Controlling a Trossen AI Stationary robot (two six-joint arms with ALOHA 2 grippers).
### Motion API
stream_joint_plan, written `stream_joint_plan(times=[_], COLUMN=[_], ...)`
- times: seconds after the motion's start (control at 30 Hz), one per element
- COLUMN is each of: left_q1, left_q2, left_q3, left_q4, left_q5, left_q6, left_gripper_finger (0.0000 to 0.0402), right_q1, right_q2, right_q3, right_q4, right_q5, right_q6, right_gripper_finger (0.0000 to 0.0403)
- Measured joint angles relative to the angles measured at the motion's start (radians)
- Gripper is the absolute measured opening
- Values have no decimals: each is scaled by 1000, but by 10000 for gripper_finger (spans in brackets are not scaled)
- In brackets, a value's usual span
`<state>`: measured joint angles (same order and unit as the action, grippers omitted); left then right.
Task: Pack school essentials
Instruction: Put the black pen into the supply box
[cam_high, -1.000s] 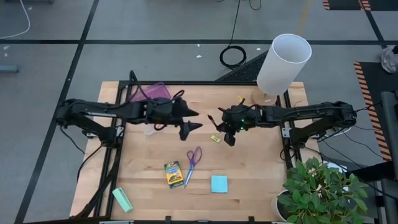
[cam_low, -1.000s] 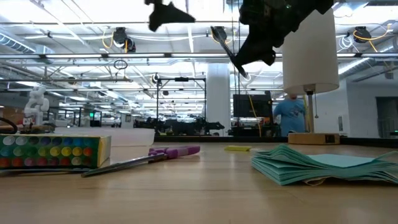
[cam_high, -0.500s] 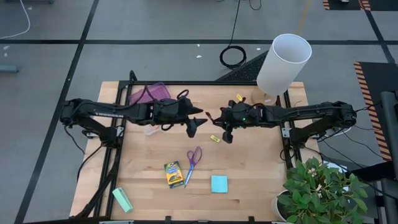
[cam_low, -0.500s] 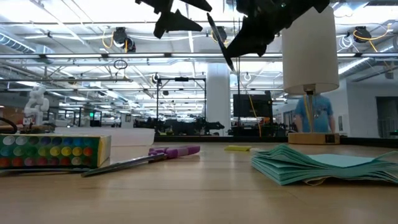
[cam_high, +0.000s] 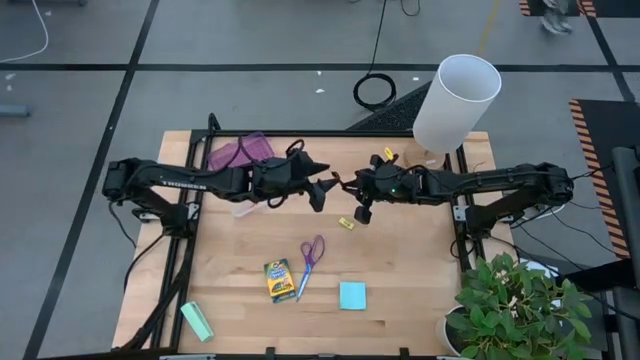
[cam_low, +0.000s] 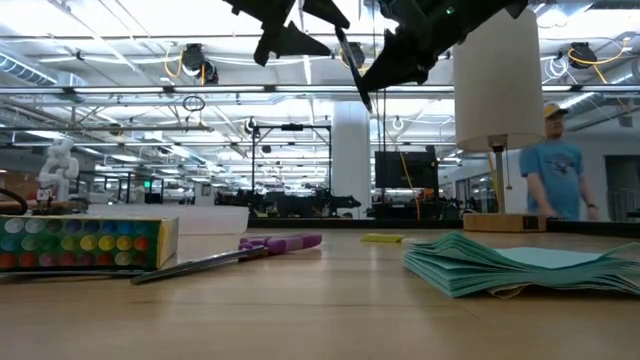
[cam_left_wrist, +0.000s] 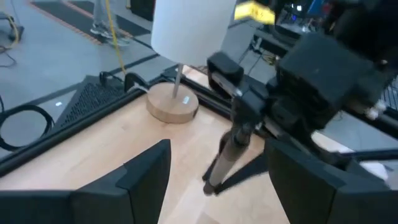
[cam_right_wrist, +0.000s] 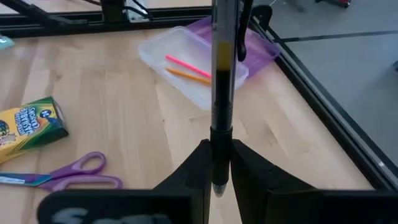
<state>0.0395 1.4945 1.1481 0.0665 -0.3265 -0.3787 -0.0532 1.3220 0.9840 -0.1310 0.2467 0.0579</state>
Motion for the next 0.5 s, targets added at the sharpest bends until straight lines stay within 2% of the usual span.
stream_joint_plan(times=[0.17,0.5], left_q1=[4,4], left_q2=[24,46], left_q3=[0,0], left_q4=[32,85], left_q5=[-7,-16], left_q6=[-4,-18], left_gripper_finger=[227,125], right_q1=[0,0], right_q2=[0,0], right_q3=[0,0], right_q4=[0,0], right_q5=[45,45], right_q6=[-1,-18], right_gripper_finger=[41,41])
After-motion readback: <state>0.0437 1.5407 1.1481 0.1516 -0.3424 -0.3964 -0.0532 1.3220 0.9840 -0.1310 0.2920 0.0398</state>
